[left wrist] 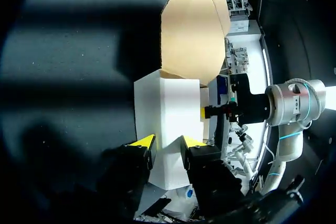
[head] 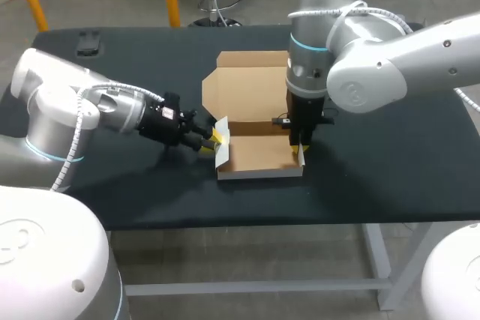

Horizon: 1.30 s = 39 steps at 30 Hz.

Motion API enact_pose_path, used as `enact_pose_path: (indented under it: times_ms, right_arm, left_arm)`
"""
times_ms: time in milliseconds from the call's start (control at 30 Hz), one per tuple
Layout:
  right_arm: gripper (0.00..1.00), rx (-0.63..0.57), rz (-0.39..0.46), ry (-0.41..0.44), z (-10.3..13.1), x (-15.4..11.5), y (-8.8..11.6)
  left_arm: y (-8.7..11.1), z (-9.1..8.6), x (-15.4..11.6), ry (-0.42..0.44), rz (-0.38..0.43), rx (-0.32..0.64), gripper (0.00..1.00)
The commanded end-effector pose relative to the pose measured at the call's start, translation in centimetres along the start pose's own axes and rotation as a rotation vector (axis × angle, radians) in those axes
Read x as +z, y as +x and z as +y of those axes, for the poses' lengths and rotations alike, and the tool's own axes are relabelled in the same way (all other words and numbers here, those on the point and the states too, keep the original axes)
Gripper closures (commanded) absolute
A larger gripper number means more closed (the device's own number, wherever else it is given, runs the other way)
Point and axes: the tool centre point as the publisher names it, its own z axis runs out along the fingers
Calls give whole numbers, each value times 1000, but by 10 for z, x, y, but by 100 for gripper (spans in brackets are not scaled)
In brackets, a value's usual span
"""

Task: Assemble the packaging by folding the flat box into shape, placing the metal phone stand inside, and closing the box properly

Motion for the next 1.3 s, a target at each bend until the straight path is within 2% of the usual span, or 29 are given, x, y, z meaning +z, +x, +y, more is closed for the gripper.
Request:
enact_pose_path:
  times_ms: [33,367,1100,1300]
  right_arm:
    - [100,0,-2,3,0,-1,1]
    - [100,0,-2,3,0,-1,1]
    - [100,0,-2,3,0,-1,1]
    - [100,0,-2,3,0,-1,1]
  left_arm:
    - [7,1,3,7,-84,-10,63]
    - [8,1,9,36,-194,-22,61]
    - [6,-2,17,41,-434,-36,59]
    - [7,-2,18,37,-490,-40,55]
